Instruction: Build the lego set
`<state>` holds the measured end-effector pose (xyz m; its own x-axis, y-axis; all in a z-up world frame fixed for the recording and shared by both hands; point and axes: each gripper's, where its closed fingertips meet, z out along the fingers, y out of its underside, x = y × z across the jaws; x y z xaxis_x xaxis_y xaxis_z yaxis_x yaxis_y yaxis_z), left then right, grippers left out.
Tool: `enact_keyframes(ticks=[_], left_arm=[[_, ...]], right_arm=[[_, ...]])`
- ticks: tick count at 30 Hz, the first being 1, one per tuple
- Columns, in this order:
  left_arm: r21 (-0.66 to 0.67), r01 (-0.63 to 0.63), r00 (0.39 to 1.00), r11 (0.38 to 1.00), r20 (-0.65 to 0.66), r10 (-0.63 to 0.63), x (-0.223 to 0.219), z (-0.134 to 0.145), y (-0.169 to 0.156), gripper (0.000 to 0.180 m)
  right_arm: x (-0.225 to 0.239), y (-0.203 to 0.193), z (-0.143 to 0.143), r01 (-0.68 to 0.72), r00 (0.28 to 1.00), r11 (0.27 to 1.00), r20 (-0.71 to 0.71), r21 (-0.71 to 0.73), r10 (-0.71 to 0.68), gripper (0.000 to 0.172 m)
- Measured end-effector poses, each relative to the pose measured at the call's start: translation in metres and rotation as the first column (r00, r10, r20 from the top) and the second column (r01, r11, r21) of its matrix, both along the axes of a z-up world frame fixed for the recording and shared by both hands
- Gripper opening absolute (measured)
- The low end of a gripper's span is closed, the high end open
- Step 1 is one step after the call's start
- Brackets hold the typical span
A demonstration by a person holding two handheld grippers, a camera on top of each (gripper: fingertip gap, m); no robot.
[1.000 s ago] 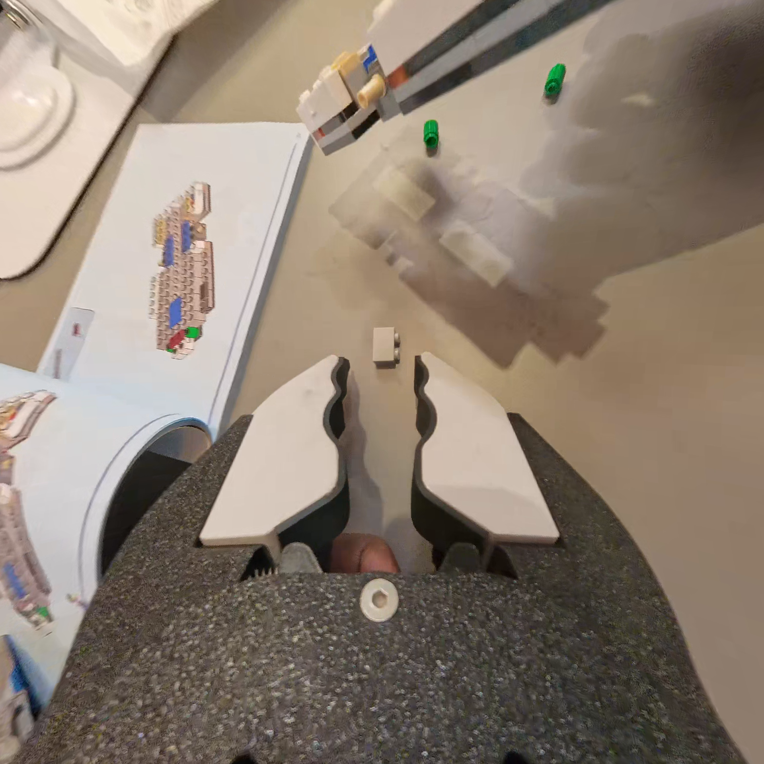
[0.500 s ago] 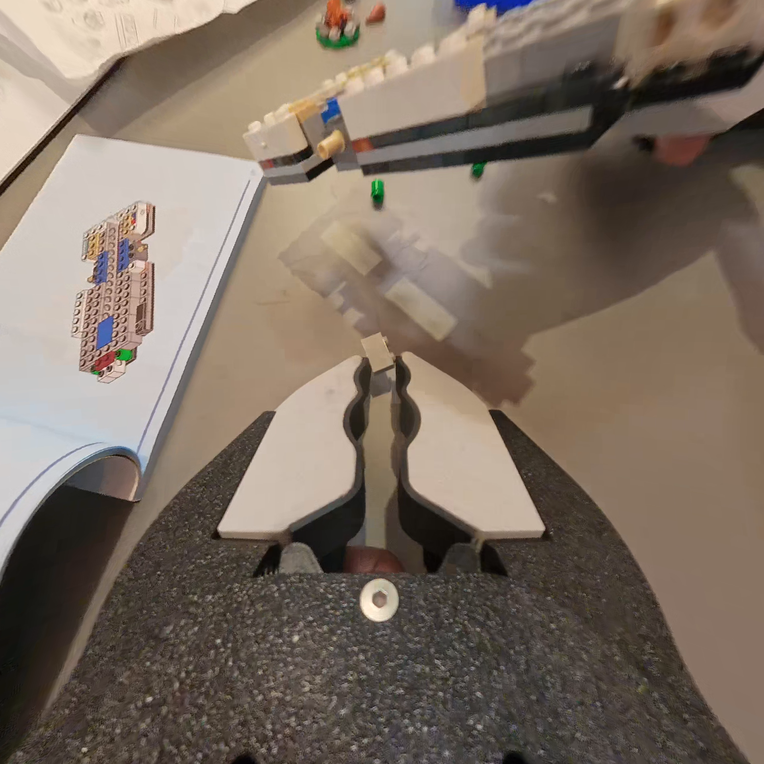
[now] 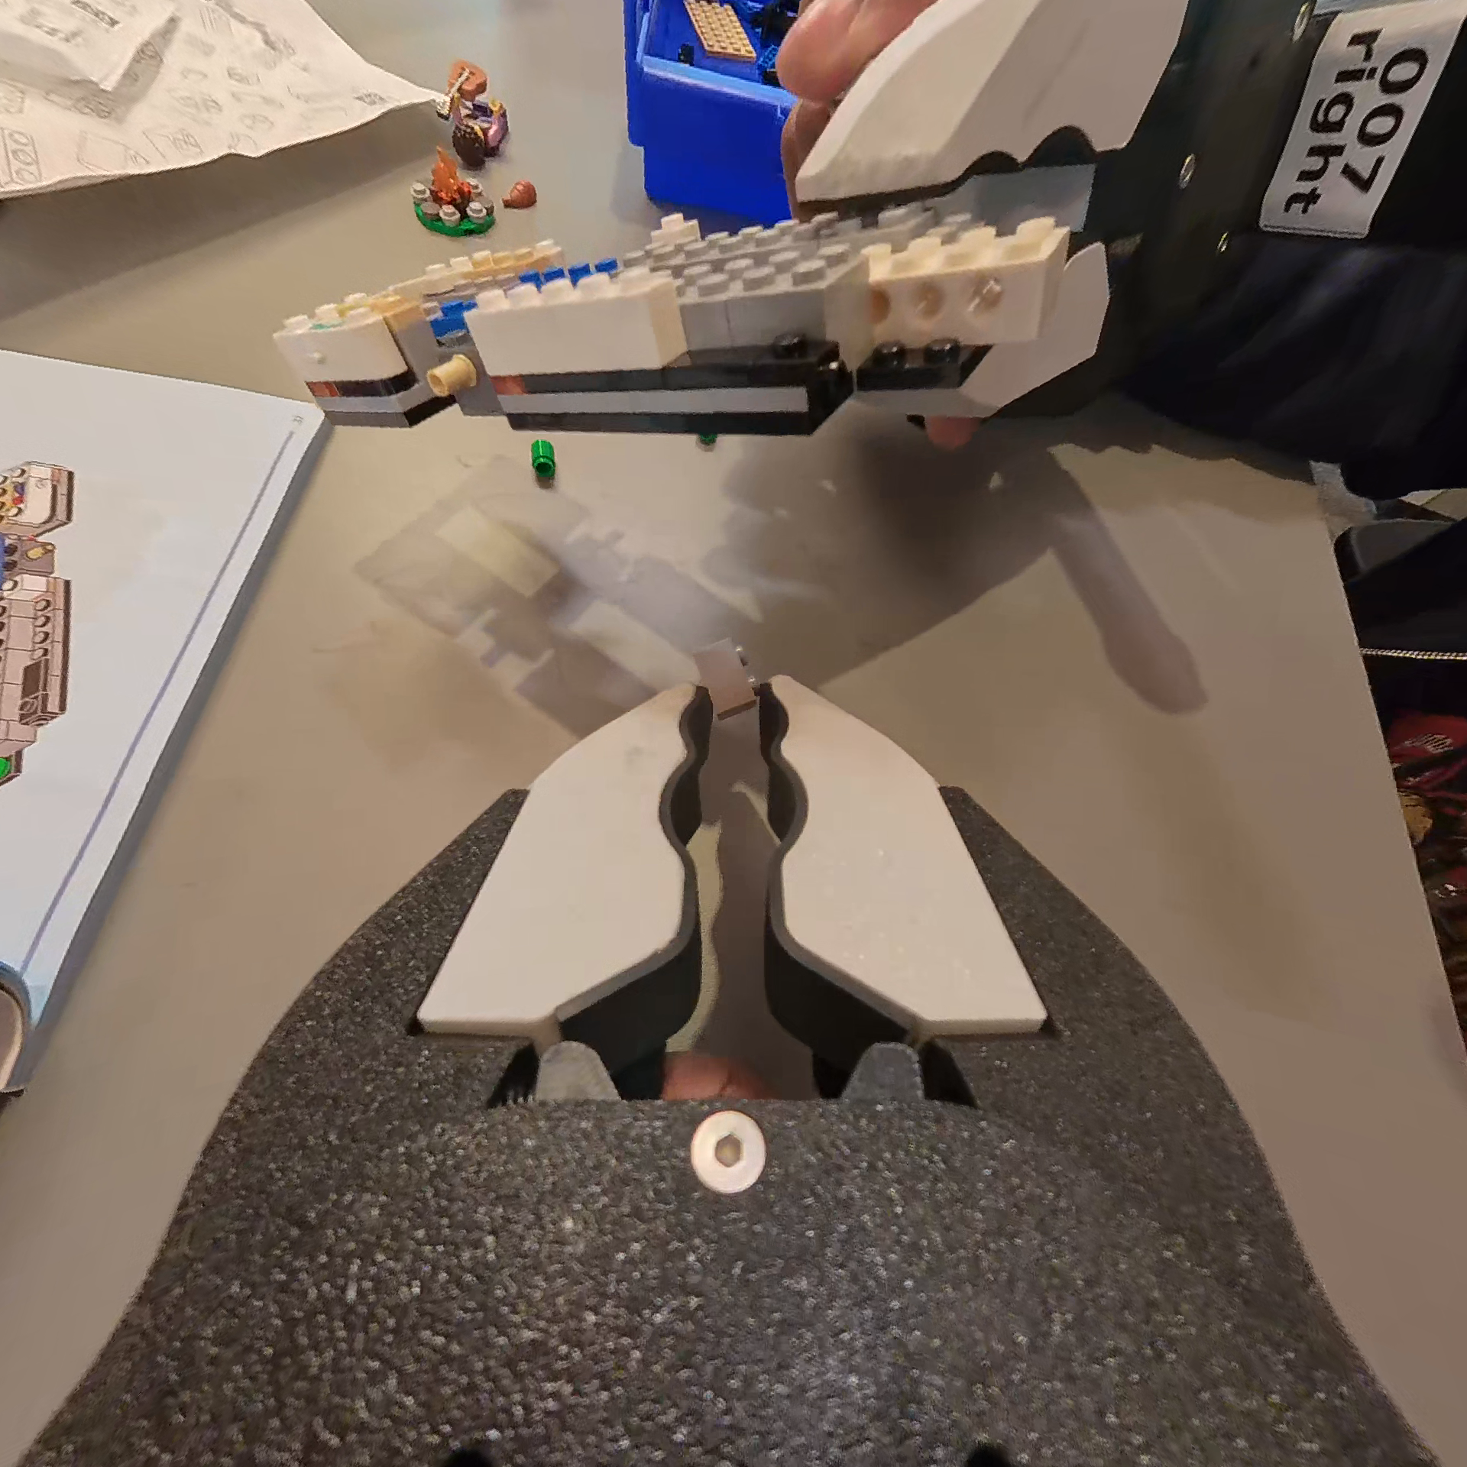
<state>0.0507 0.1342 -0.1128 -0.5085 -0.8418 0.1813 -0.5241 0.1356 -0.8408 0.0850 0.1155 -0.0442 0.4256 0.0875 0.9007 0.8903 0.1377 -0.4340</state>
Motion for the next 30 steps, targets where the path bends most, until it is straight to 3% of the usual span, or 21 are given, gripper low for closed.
enact_keyframes(ticks=[5, 10, 13, 20, 30], left_arm=[[-0.048, -0.036, 0.997, 0.998, -0.064, 0.033, -0.001, -0.003, 0.001, 0.011], [0.080, -0.021, 0.993, 0.997, -0.115, 0.031, -0.006, -0.020, 0.003, 0.012], [0.108, -0.033, 0.995, 0.994, -0.095, 0.043, -0.004, -0.020, 0.004, 0.012], [0.311, -0.035, 0.998, 0.950, -0.030, 0.047, -0.006, -0.023, 0.021, 0.016], [0.398, 0.030, 0.999, 0.917, 0.029, -0.045, -0.009, -0.018, 0.011, 0.019]], right_arm=[[-0.002, 0.001, -0.008, -0.007, 1.000, 0.999, 0.010, -0.035, 0.008, 0.020], [-0.005, 0.002, -0.013, -0.020, 1.000, 0.998, 0.006, -0.059, 0.021, 0.020], [-0.006, 0.002, -0.013, -0.022, 1.000, 0.998, 0.004, -0.061, 0.023, 0.020], [-0.006, 0.003, -0.015, -0.026, 1.000, 0.997, -0.007, -0.074, 0.026, 0.020], [-0.006, 0.003, -0.017, -0.027, 1.000, 0.996, -0.010, -0.081, 0.026, 0.020]])
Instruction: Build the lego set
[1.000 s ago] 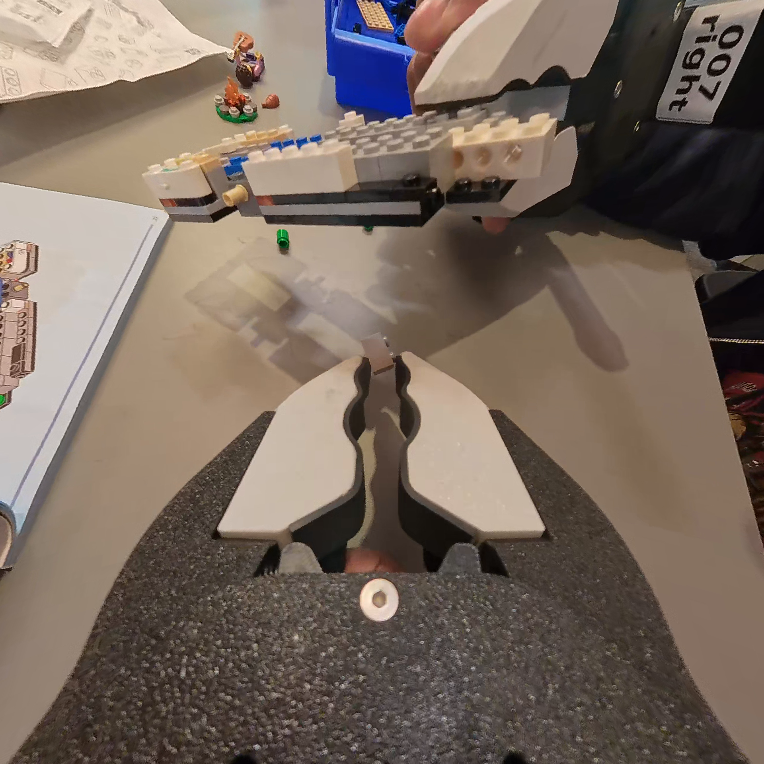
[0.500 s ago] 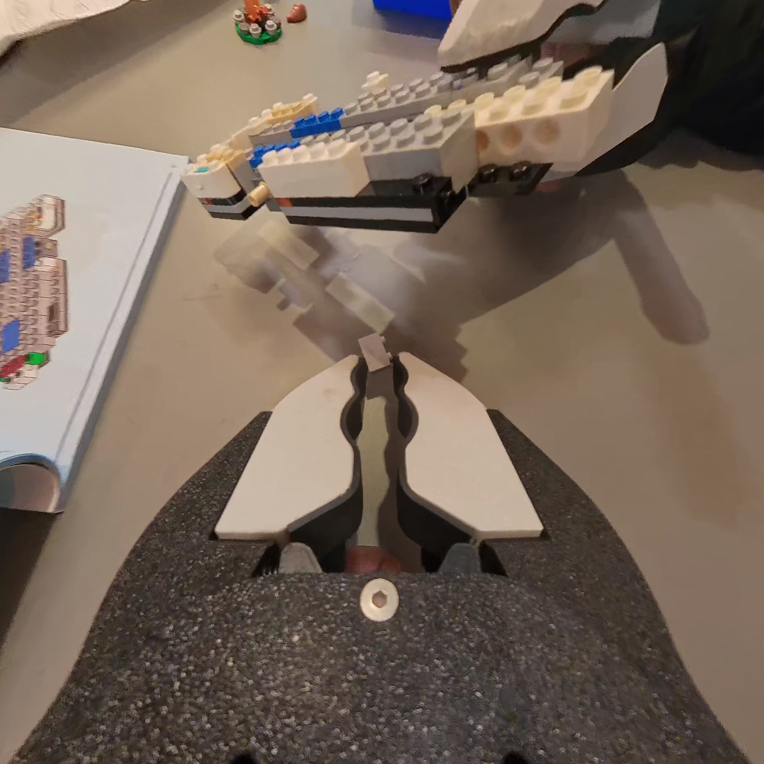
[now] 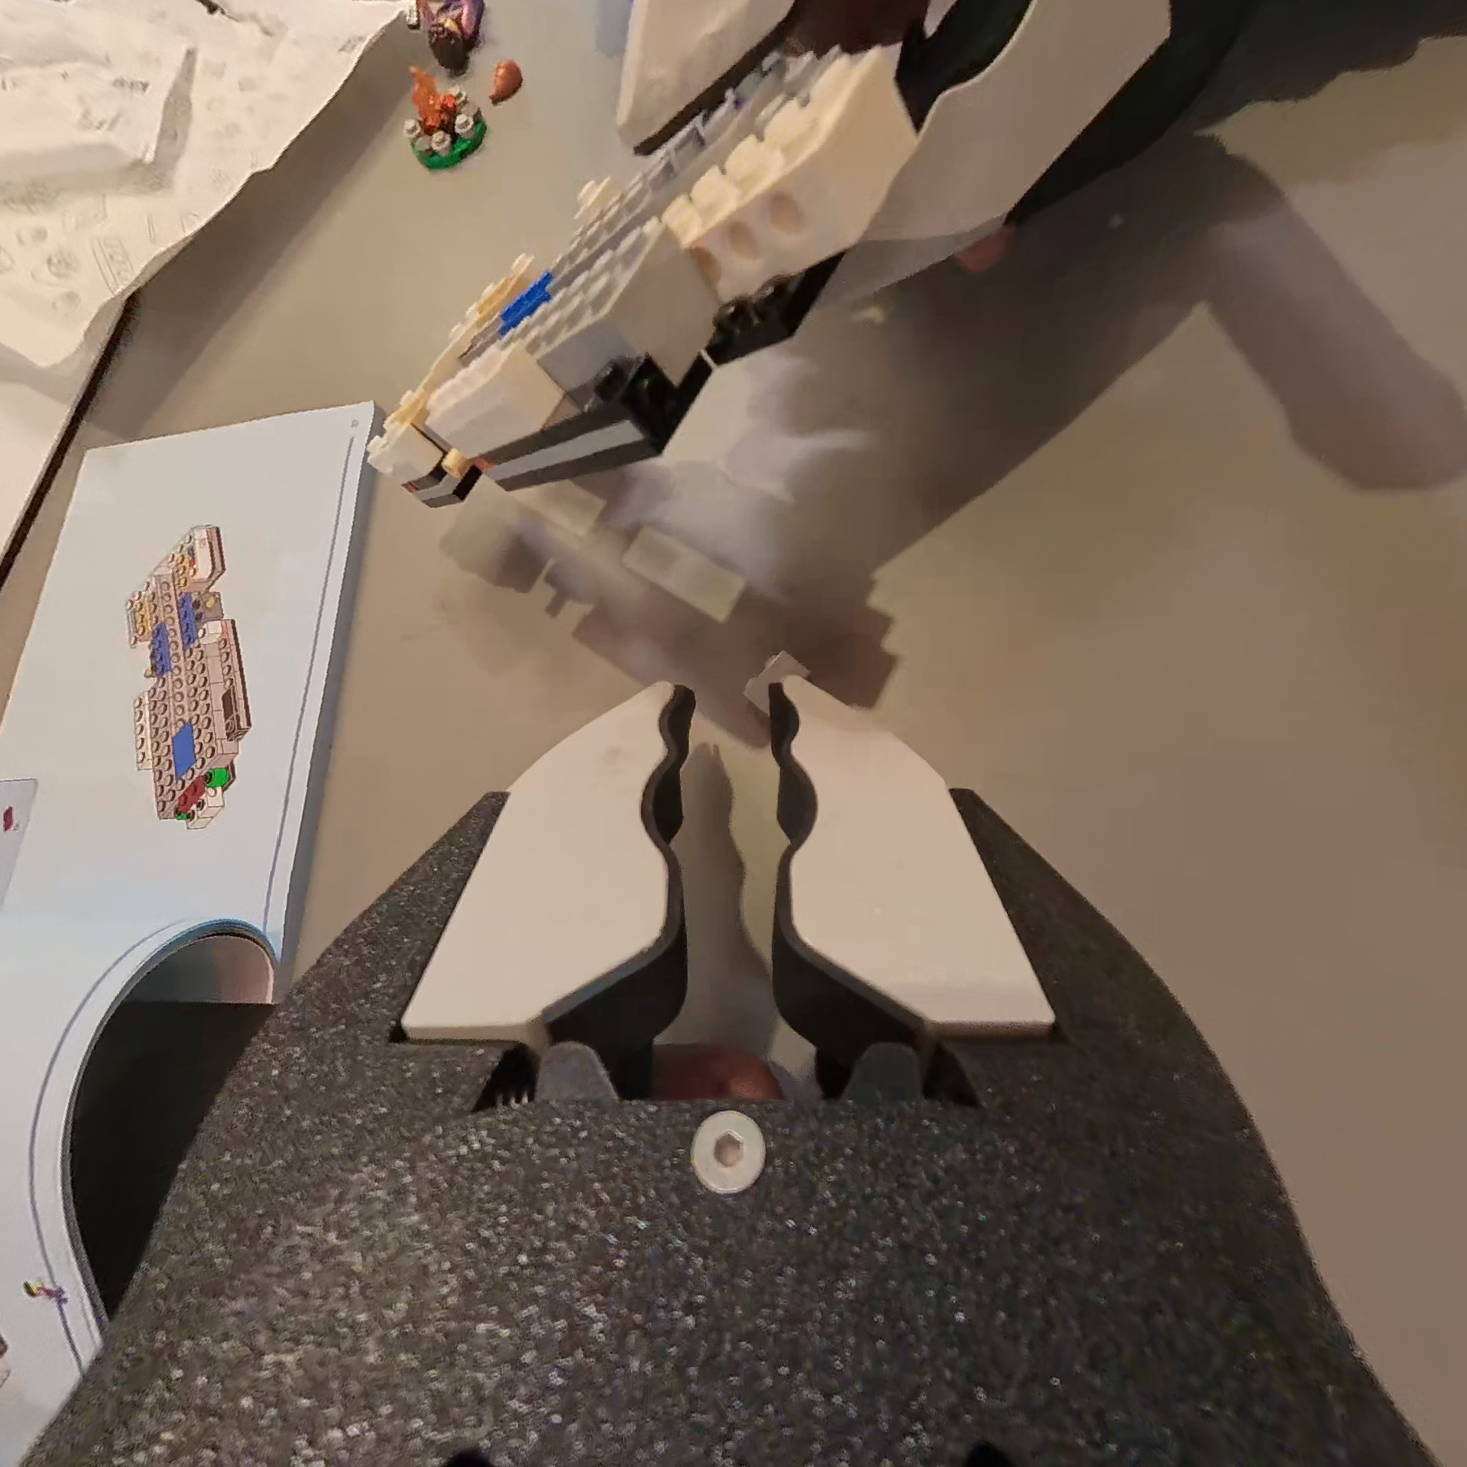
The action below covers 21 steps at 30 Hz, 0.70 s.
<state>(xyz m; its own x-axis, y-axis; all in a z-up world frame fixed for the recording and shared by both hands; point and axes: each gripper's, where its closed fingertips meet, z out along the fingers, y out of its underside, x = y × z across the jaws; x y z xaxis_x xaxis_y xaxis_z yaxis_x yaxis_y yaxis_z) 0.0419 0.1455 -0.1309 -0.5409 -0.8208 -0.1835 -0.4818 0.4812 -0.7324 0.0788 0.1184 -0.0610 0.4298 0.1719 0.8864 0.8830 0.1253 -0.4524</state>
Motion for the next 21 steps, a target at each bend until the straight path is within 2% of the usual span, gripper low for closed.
enact_keyframes(ticks=[3, 6, 11, 21], left_arm=[[-0.039, -0.042, 0.999, 0.998, -0.013, 0.042, 0.005, -0.002, 0.001, 0.019], [-0.078, -0.031, 1.000, 0.996, -0.005, 0.031, 0.007, -0.002, -0.001, 0.022], [0.013, -0.038, 0.999, 0.999, -0.015, 0.038, 0.010, -0.010, -0.001, 0.022], [0.028, -0.017, 0.998, 0.999, -0.060, 0.019, -0.001, -0.012, 0.003, 0.024]], right_arm=[[-0.001, 0.000, -0.001, -0.002, 1.000, 1.000, 0.001, -0.002, 0.002, 0.020], [-0.001, 0.000, -0.001, -0.003, 1.000, 1.000, 0.001, -0.005, 0.003, 0.020], [-0.002, 0.000, -0.001, -0.004, 1.000, 1.000, 0.000, -0.007, 0.004, 0.020], [-0.002, 0.000, -0.002, -0.005, 1.000, 1.000, 0.000, -0.008, 0.005, 0.021]])
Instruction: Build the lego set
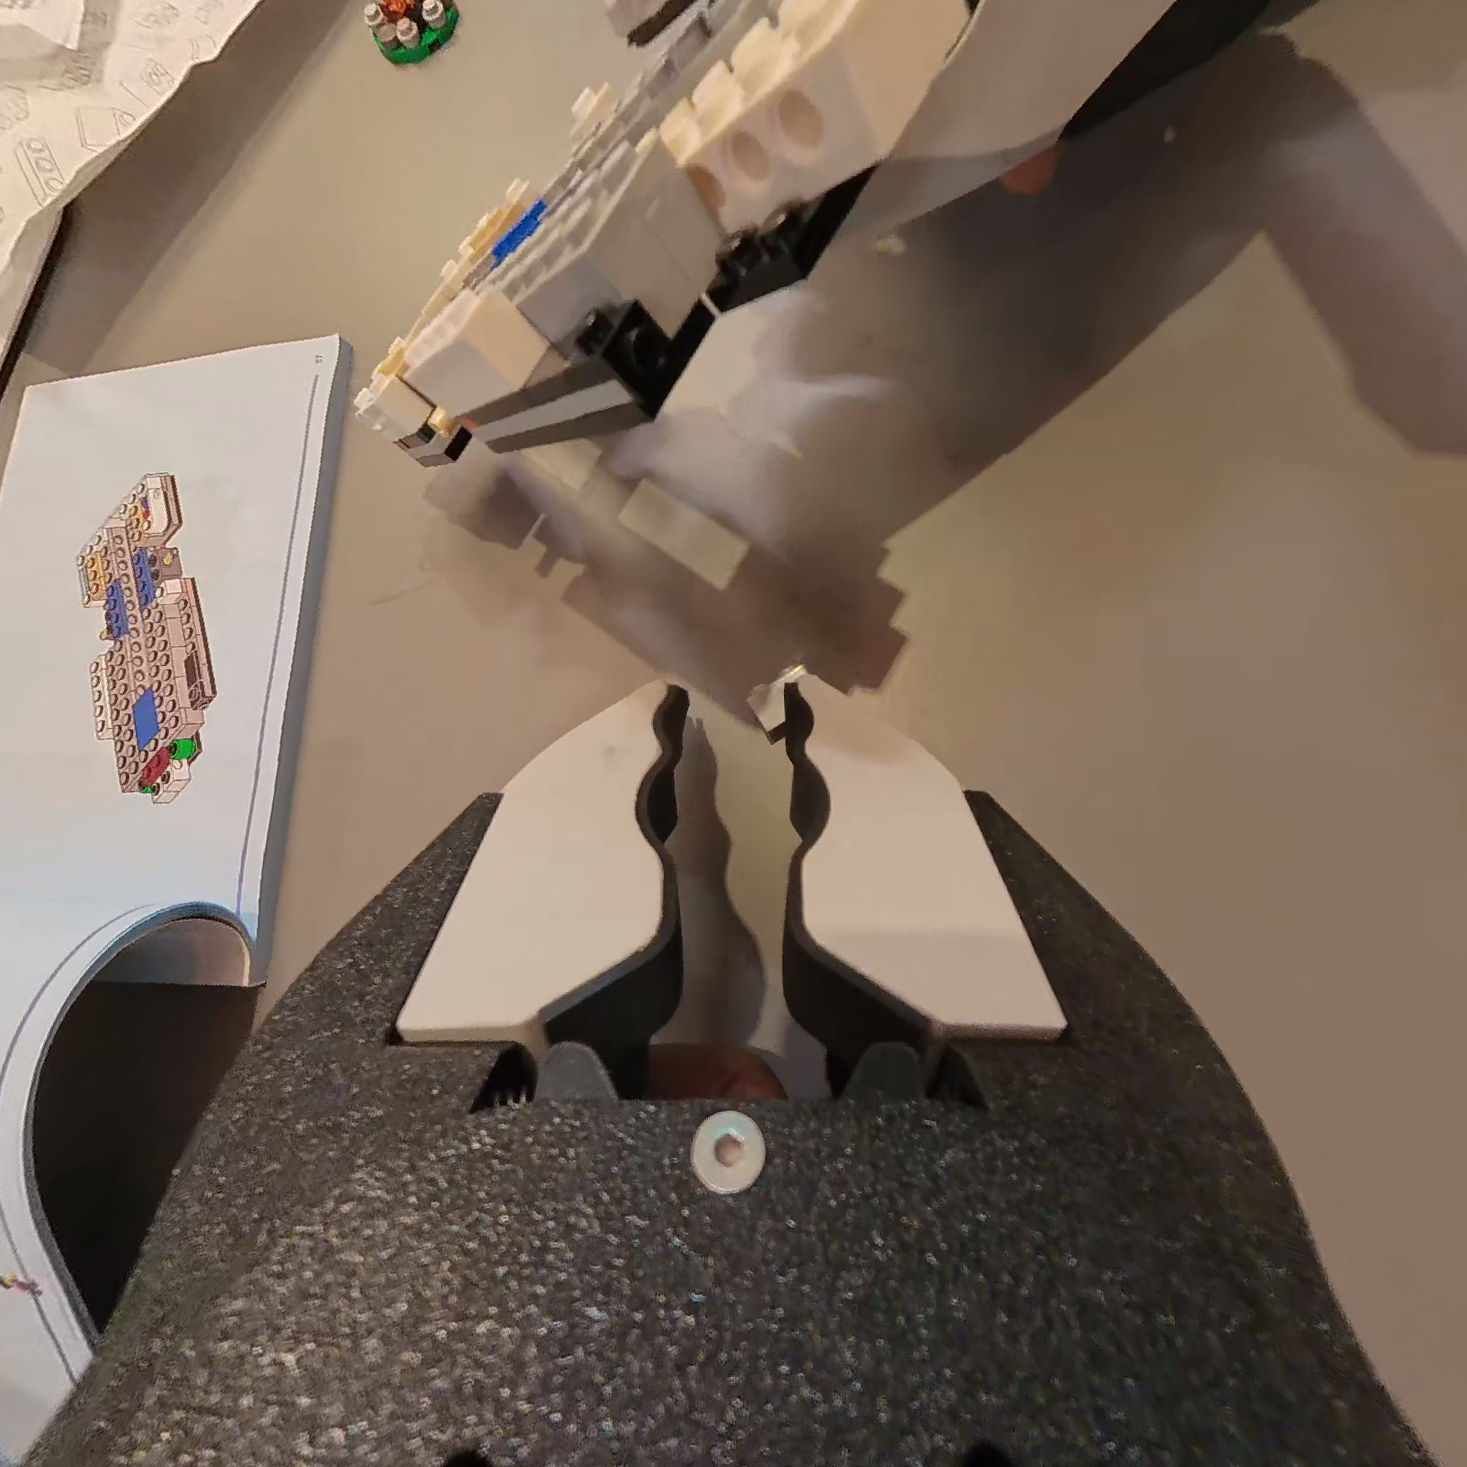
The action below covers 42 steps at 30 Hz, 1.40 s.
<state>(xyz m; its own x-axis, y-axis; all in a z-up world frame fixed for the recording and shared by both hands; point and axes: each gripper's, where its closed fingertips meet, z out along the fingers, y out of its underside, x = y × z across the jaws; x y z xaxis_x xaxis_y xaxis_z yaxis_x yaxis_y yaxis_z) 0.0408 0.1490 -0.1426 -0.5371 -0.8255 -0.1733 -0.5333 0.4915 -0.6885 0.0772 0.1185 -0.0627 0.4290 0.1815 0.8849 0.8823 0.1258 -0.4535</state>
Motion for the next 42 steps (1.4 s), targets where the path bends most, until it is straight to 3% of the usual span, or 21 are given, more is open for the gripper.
enact_keyframes(ticks=[11, 17, 20, 29, 32, 42], left_arm=[[-0.085, -0.009, 0.999, 0.996, -0.045, 0.005, -0.009, -0.002, 0.012, 0.029], [-0.005, -0.050, 0.996, 0.999, -0.074, 0.050, -0.013, -0.008, 0.029, 0.034], [-0.029, -0.034, 0.998, 0.999, -0.056, 0.033, -0.012, -0.004, 0.026, 0.035], [-0.043, 0.109, 0.993, 0.993, -0.038, -0.111, -0.009, -0.008, 0.007, 0.029], [-0.069, 0.137, 0.987, 0.988, -0.073, -0.142, -0.013, -0.010, 0.000, 0.009], [-0.159, 0.104, 0.991, 0.982, -0.063, -0.115, -0.014, -0.002, -0.007, 0.008]], right_arm=[[-0.001, -0.001, 0.000, -0.004, 1.000, 1.000, 0.001, -0.001, 0.004, 0.021], [-0.002, -0.001, 0.000, -0.006, 1.000, 1.000, 0.003, 0.000, 0.006, 0.021], [-0.002, -0.001, 0.000, -0.006, 1.000, 1.000, 0.005, -0.001, 0.006, 0.021], [-0.010, -0.003, 0.000, -0.045, 0.999, 0.999, -0.010, -0.005, 0.045, 0.021], [-0.012, -0.003, 0.002, -0.056, 0.998, 0.998, -0.020, 0.002, 0.056, 0.021], [-0.012, -0.005, 0.005, -0.077, 0.993, 0.997, -0.093, 0.007, 0.077, 0.021]])
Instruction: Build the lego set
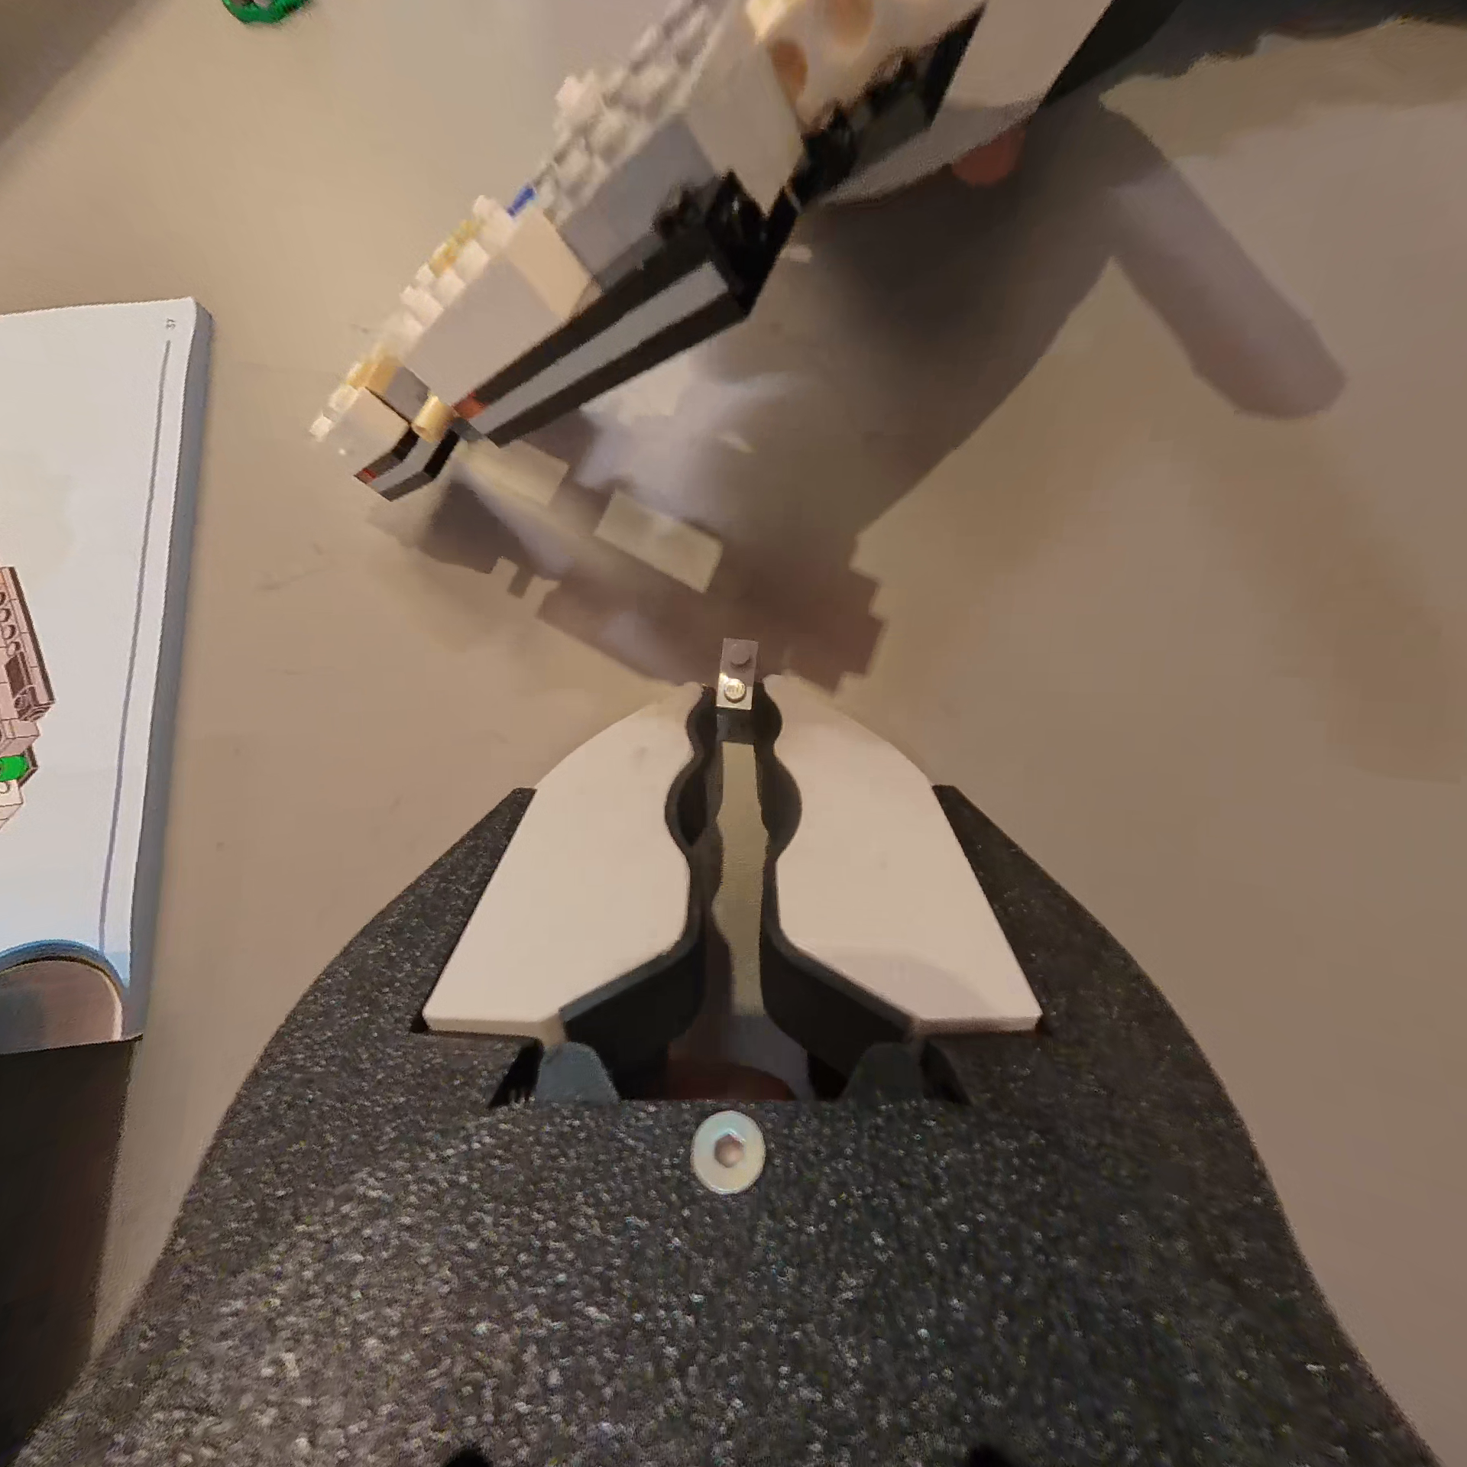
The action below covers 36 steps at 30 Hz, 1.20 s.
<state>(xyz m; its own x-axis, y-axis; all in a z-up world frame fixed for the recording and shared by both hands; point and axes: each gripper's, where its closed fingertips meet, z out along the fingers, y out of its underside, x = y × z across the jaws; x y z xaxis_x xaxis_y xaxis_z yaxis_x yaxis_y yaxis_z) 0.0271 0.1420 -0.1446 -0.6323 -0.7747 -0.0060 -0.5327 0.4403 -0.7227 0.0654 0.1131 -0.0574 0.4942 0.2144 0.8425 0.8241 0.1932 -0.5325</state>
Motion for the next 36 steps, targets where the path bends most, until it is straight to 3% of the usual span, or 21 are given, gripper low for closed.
enact_keyframes(ticks=[4, 8, 19, 28, 36], left_arm=[[-0.059, -0.109, 0.989, 0.992, 0.095, 0.114, 0.010, 0.017, 0.010, 0.008], [-0.201, -0.178, 0.971, 0.963, 0.125, 0.206, 0.016, 0.032, 0.015, 0.008], [-0.438, -0.170, 0.949, 0.883, 0.168, 0.266, 0.001, 0.080, 0.016, 0.008], [-0.367, -0.116, 0.973, 0.923, 0.145, 0.180, -0.017, 0.148, -0.019, 0.008], [-0.217, 0.006, 0.999, 0.976, -0.042, -0.015, -0.014, 0.133, -0.051, 0.008]], right_arm=[[0.003, 0.001, -0.002, 0.014, 1.000, 1.000, -0.019, -0.003, -0.014, 0.021], [0.007, 0.001, -0.004, 0.029, 0.999, 0.999, -0.038, -0.015, -0.030, 0.021], [0.013, -0.004, 0.010, 0.028, 0.988, 1.000, -0.153, 0.012, -0.026, 0.021], [-0.011, -0.019, 0.030, -0.070, 0.958, 0.996, -0.275, 0.049, 0.081, 0.020], [-0.033, -0.046, 0.022, -0.153, 0.916, 0.988, -0.378, -0.006, 0.139, 0.020]])
